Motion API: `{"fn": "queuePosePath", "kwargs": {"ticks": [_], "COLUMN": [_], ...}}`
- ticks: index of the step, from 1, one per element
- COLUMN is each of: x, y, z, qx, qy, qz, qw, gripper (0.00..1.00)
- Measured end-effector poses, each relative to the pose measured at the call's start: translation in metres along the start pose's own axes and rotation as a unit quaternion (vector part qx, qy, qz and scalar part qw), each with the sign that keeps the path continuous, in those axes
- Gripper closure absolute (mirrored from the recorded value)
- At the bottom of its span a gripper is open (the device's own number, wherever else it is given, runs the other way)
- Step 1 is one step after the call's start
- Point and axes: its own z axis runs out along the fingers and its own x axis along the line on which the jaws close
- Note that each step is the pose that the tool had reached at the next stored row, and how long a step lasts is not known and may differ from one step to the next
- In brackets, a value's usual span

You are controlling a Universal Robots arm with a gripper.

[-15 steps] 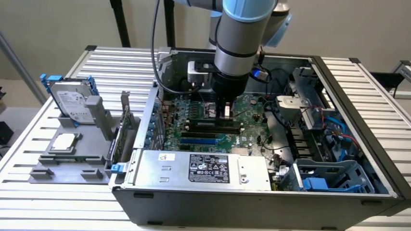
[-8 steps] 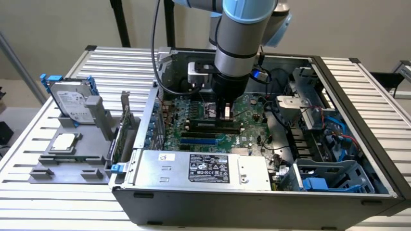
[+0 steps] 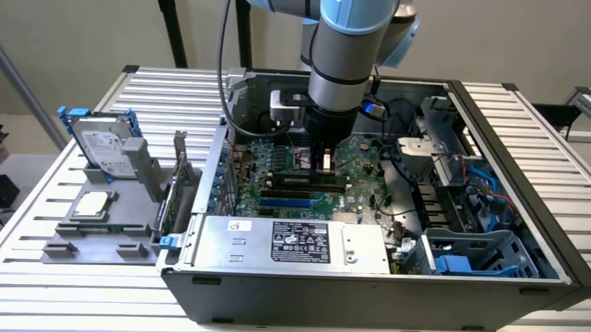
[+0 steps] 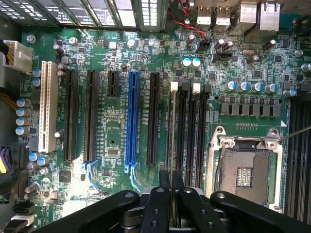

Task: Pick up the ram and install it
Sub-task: 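Insert the ram into the slot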

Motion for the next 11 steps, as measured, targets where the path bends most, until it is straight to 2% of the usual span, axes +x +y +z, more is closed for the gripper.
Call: {"fn": "queuePosePath", "kwargs": {"ticks": [6, 11], "x": [-0.0003, -0.0025], "y": [0.0, -0.0001], "z": [0.001, 0.0014], "qx": [0.0, 0.0], "qy": [0.0018, 0.0018], "qz": [0.0, 0.001], "qw": [1.0, 1.0], "gripper": [0.86, 0.86]}}
